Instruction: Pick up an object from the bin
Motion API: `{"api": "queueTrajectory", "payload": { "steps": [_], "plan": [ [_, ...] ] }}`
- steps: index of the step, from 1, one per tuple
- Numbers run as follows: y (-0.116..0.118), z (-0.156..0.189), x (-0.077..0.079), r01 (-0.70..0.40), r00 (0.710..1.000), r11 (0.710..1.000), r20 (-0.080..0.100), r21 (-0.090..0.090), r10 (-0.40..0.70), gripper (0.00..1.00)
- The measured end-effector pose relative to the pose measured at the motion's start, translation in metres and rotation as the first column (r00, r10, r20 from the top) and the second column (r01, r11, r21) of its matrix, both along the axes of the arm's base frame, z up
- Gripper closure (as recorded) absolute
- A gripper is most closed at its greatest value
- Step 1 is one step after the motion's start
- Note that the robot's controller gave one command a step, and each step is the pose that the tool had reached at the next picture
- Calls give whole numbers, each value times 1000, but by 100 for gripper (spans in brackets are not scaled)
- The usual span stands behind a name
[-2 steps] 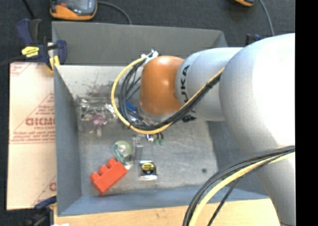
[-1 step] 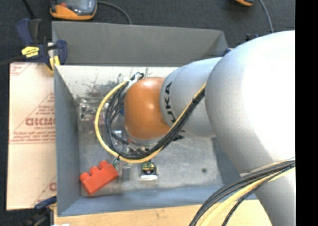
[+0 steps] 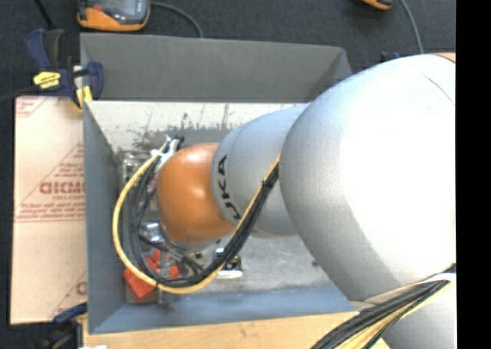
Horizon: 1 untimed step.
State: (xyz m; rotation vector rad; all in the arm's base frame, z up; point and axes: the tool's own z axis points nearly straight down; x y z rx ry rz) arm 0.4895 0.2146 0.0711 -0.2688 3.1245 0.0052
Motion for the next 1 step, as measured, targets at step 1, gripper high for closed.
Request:
{"api": "queueTrajectory", "payload": {
  "steps": [1],
  "plan": [
    [-3, -1, 0, 8, 1000, 1000, -3, -2, -8, 100]
  ]
}}
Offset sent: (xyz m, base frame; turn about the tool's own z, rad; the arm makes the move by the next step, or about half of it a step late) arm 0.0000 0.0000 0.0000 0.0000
